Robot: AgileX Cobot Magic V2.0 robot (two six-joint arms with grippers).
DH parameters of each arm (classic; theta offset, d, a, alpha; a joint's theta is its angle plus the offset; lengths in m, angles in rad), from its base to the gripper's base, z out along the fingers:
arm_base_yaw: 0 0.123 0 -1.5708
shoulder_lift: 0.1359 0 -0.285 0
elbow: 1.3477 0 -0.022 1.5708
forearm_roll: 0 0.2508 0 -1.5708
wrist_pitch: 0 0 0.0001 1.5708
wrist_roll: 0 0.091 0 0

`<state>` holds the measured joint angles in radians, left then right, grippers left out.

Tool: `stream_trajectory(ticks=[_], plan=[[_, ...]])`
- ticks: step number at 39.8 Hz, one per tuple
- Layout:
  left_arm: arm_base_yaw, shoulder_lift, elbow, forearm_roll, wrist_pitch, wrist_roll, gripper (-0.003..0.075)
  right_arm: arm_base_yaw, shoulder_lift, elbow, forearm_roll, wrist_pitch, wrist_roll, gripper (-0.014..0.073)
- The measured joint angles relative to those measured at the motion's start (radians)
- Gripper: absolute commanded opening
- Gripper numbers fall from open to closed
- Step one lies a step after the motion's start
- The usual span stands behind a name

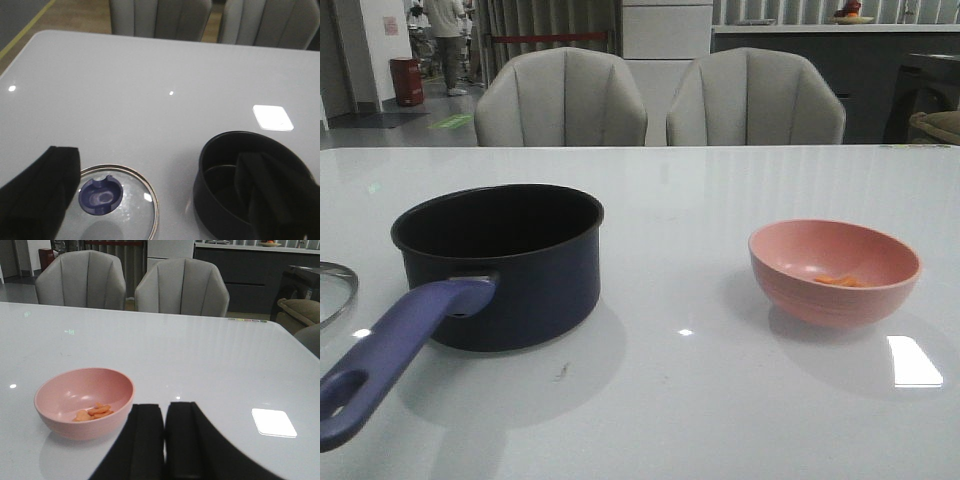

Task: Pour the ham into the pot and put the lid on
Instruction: 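Set the glass lid down on the table beside the saucepan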

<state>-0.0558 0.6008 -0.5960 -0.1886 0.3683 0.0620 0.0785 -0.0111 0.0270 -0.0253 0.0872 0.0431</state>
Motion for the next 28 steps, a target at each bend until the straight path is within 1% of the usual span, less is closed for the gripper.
stream_trajectory(ticks=[7, 14, 20, 28], plan=[[-0.024, -0.214, 0.112, 0.003, 0.004, 0.0, 0.0655, 0.0, 0.0, 0.0, 0.0, 0.0, 0.0, 0.0176], [-0.089, -0.359, 0.211, 0.012, -0.007, 0.001, 0.0655, 0.0, 0.0, 0.0, 0.0, 0.0, 0.0, 0.0176], [-0.146, -0.425, 0.268, 0.014, -0.047, 0.001, 0.0655, 0.0, 0.0, 0.0, 0.0, 0.0, 0.0, 0.0176], [-0.218, -0.435, 0.287, 0.014, -0.07, 0.001, 0.0655, 0.0, 0.0, 0.0, 0.0, 0.0, 0.0, 0.0176]])
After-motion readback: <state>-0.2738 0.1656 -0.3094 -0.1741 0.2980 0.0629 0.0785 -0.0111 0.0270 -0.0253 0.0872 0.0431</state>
